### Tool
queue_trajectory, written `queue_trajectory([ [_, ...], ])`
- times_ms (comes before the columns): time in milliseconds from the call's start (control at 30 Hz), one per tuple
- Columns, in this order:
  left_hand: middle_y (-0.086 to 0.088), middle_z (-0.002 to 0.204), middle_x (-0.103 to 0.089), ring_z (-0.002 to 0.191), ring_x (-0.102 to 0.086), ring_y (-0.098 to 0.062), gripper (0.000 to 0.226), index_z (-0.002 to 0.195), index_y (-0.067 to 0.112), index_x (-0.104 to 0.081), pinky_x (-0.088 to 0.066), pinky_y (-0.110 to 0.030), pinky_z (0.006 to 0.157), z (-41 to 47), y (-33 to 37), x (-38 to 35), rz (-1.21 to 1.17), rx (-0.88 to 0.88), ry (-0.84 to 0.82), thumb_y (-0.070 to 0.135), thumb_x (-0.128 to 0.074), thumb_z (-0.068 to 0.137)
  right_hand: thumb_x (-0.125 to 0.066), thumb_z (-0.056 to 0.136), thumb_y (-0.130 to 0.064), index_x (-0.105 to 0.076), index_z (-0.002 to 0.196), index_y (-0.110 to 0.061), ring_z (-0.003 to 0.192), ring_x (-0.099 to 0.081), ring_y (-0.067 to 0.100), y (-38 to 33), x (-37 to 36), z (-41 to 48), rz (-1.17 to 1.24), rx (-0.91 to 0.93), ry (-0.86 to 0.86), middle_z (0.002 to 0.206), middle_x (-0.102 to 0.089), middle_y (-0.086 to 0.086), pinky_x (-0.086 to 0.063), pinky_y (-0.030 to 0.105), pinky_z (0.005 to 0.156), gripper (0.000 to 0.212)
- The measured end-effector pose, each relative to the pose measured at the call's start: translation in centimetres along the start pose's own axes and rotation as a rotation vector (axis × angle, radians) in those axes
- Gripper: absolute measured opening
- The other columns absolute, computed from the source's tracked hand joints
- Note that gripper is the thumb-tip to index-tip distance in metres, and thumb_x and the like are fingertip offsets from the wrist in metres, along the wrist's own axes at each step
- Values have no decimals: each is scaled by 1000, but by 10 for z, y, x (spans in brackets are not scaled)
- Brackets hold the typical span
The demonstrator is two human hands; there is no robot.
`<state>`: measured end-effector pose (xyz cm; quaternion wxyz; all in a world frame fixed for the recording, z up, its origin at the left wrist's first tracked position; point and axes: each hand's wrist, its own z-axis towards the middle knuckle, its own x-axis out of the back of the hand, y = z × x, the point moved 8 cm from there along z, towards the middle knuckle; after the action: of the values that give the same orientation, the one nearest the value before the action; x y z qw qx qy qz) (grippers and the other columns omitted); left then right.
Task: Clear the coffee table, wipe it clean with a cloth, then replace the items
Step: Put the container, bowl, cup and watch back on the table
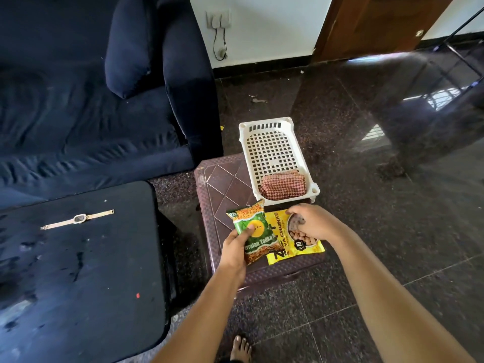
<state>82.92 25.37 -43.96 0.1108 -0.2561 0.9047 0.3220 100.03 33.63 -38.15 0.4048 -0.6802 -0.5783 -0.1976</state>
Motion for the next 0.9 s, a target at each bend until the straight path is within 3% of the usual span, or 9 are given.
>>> queue_trajectory([
  [67,-15,102,-71,86,-67,-27,28,108,6,-59,-56,-36,73,2,1,11,21,17,23,20,-67,85,-67,84,-20,-34,143,-20,129,-40,20,0,-8,7,-252,32,-81,146,-37,1,-40,34,98,68],
  [167,-13,100,-73,92,-68,-29,36,113,7,-63,-55,-43,86,5,-2,23,67,45,31,28,-67,84,-75,75,-31,-25,146,-21,132,-36,22,-4,-12,18,-520,49,-96,146,-36,1,-37,40,102,87],
  [367,-6,106,-72,104,-66,-28,71,114,17,-64,-48,-49,98,1,5,44,130,26,-9,52,-84,55,-70,76,-35,-42,129,-17,122,-44,24,-26,-22,33,-757,56,32,127,-54,3,-37,43,99,62],
  [533,-10,102,-73,99,-68,-29,60,112,10,-63,-50,-48,96,-17,23,77,125,-37,-35,40,-79,62,-74,71,-39,-50,120,-13,114,-54,25,-46,-35,22,-455,7,-75,122,-58,6,-44,36,93,60],
  [667,-9,101,-73,96,-69,-28,64,114,11,-62,-51,-48,94,-40,49,125,132,-87,-15,41,-78,61,-74,71,-27,-61,97,-22,93,-64,19,-94,-50,1,-48,-40,-72,95,-68,-2,-47,30,76,29],
  [767,-7,101,-74,95,-70,-26,69,113,14,-58,-52,-48,93,-59,72,179,130,-129,29,45,-80,55,-79,72,-21,-60,101,-25,94,-62,13,-151,-74,-8,234,-20,-57,97,-69,-6,-44,27,77,36],
  [900,-5,102,-73,95,-70,-24,74,112,15,-56,-52,-48,92,-82,106,270,151,-178,122,51,-80,52,-85,65,-24,-55,109,-27,98,-64,10,-228,-124,-6,492,-27,-44,102,-69,-10,-48,34,90,53],
])
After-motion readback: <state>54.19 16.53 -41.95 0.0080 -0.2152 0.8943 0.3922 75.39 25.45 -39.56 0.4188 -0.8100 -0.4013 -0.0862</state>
